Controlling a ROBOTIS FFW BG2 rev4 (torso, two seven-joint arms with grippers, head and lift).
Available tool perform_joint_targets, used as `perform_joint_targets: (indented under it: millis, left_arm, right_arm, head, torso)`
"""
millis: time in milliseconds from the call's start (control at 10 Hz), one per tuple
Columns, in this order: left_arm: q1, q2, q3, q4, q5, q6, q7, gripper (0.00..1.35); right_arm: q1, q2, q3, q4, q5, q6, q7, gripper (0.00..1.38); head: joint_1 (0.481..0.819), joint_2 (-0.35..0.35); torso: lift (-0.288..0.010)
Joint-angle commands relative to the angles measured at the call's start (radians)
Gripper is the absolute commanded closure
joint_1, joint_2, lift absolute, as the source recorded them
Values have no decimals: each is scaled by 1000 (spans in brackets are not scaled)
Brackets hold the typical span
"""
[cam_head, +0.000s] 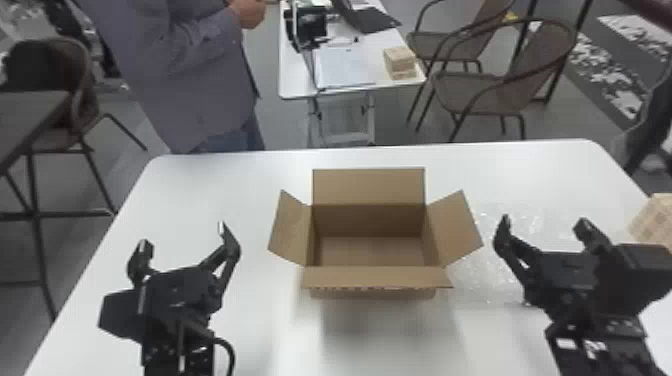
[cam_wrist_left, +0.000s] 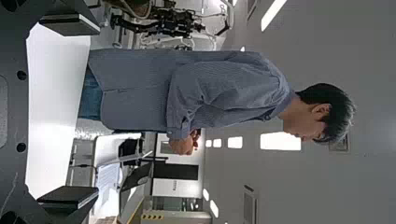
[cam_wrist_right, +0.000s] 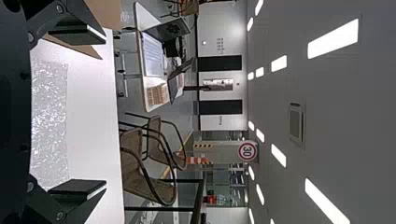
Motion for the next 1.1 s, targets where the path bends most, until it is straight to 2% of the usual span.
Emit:
perform_joint_targets:
  millis: [0,1000]
  left_arm:
    - [0,0,0,0,0,0,0,98]
    - [-3,-12,5,5,8,6,2,98]
  right_arm:
    - [0,0,0,0,0,0,0,199]
    - [-1,0,-3,0,5,-3,-2,199]
  head:
    - [695,83]
    - [695,84]
  torso:
    - [-102]
    - [-102]
